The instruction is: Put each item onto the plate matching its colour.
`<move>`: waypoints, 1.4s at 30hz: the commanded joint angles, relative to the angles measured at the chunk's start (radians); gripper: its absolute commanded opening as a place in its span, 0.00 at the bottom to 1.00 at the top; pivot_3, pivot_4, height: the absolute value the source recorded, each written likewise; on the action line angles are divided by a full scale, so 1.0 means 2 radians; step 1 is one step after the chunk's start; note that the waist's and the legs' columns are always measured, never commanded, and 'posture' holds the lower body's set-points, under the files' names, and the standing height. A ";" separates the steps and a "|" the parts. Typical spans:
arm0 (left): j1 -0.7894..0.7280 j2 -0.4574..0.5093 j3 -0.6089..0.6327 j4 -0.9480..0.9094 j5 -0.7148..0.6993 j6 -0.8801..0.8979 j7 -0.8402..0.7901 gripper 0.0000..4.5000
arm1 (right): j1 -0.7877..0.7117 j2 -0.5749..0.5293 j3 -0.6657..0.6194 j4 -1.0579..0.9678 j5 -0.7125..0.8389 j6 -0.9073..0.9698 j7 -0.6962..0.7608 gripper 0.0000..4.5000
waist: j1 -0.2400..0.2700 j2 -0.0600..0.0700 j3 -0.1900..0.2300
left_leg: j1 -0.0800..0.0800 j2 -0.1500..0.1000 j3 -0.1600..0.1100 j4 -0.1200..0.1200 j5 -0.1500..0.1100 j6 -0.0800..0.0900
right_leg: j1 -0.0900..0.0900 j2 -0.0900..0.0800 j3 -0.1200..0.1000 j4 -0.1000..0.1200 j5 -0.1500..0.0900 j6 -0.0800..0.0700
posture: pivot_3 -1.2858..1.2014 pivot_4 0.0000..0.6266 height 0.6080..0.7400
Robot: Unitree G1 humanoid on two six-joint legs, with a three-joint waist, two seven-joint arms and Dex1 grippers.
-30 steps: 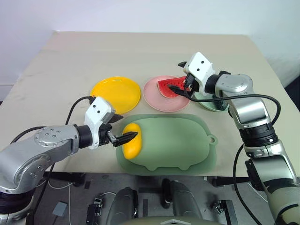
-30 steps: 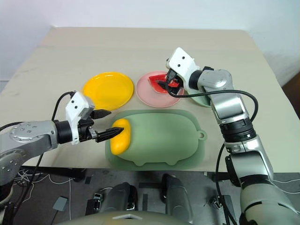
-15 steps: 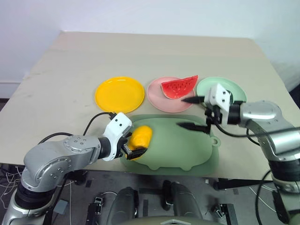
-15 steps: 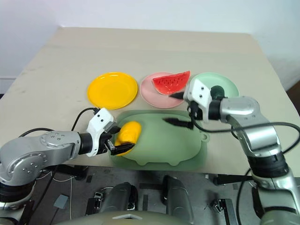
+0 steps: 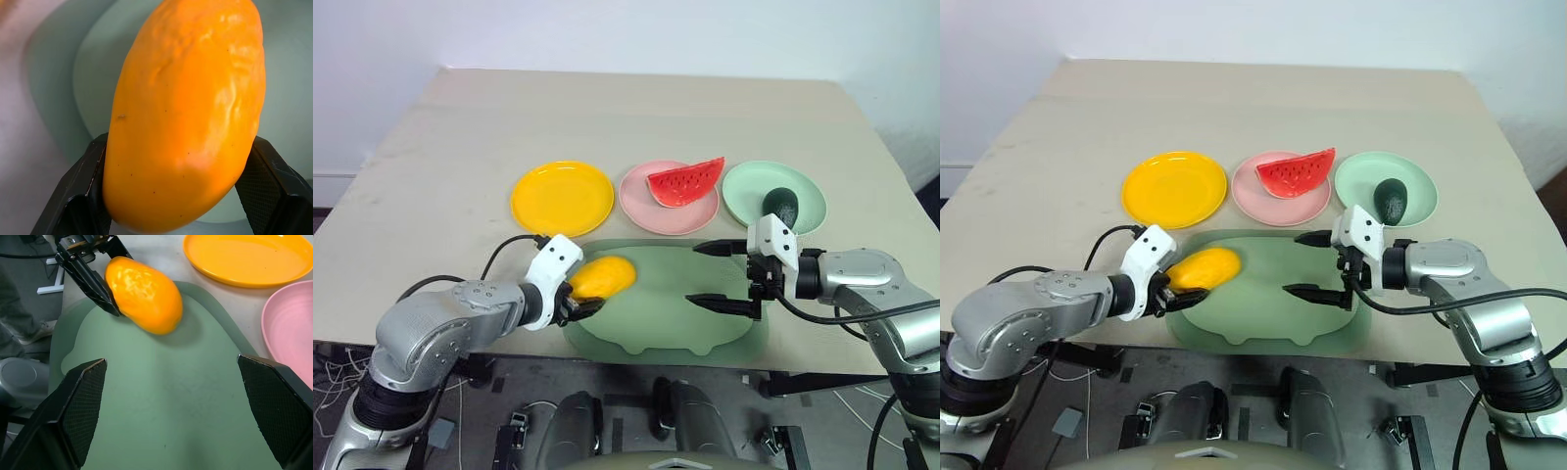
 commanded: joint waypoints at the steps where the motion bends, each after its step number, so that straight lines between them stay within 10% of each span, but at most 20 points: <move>1: -0.027 0.019 0.049 0.004 -0.005 -0.033 -0.038 0.66 | -0.005 0.001 -0.011 -0.016 0.011 0.000 -0.008 1.00 | 0.000 0.000 0.000 | 0.000 0.000 0.000 0.000 0.000 0.000 | 0.000 0.000 0.000 0.000 0.000 0.000 | 0.52 0.24 1.00; 12: -0.132 0.096 0.043 0.227 0.110 -0.177 -0.142 0.66 | -0.020 0.006 -0.003 -0.006 0.006 -0.004 -0.020 1.00 | 0.000 0.000 0.000 | 0.000 0.000 0.001 0.000 0.000 0.000 | -0.001 0.000 0.000 0.000 0.000 0.000 | 0.52 0.24 1.00; 21: -0.281 -0.006 -0.057 0.517 0.255 -0.319 -0.183 0.66 | -0.007 0.005 -0.014 -0.020 0.005 0.003 -0.043 1.00 | 0.002 -0.001 0.000 | -0.004 -0.001 0.001 0.001 -0.001 0.001 | -0.001 -0.001 -0.002 -0.001 0.001 -0.001 | 0.52 0.24 1.00; 24: -0.306 -0.032 -0.061 0.568 0.277 -0.343 -0.192 0.87 | 0.002 0.000 -0.026 -0.026 0.007 0.007 -0.052 1.00 | -0.001 -0.001 0.000 | -0.007 -0.001 0.001 0.002 0.000 0.000 | -0.004 -0.001 -0.002 -0.001 0.002 -0.001 | 0.52 0.24 1.00; 26: -0.309 -0.039 -0.059 0.575 0.284 -0.350 -0.200 1.00 | 0.007 -0.002 -0.030 -0.033 0.006 0.011 -0.061 1.00 | -0.002 -0.001 0.000 | -0.007 -0.001 0.001 0.002 0.001 -0.001 | -0.004 -0.001 -0.003 0.000 0.002 0.000 | 0.52 0.24 1.00; 42: -0.085 0.042 0.102 0.237 0.228 -0.295 -0.224 1.00 | 0.019 -0.032 -0.094 0.016 0.003 0.012 -0.067 1.00 | -0.003 0.000 0.000 | -0.006 0.000 0.000 0.002 0.000 0.001 | -0.004 -0.001 -0.002 0.001 0.002 -0.001 | 0.52 0.24 1.00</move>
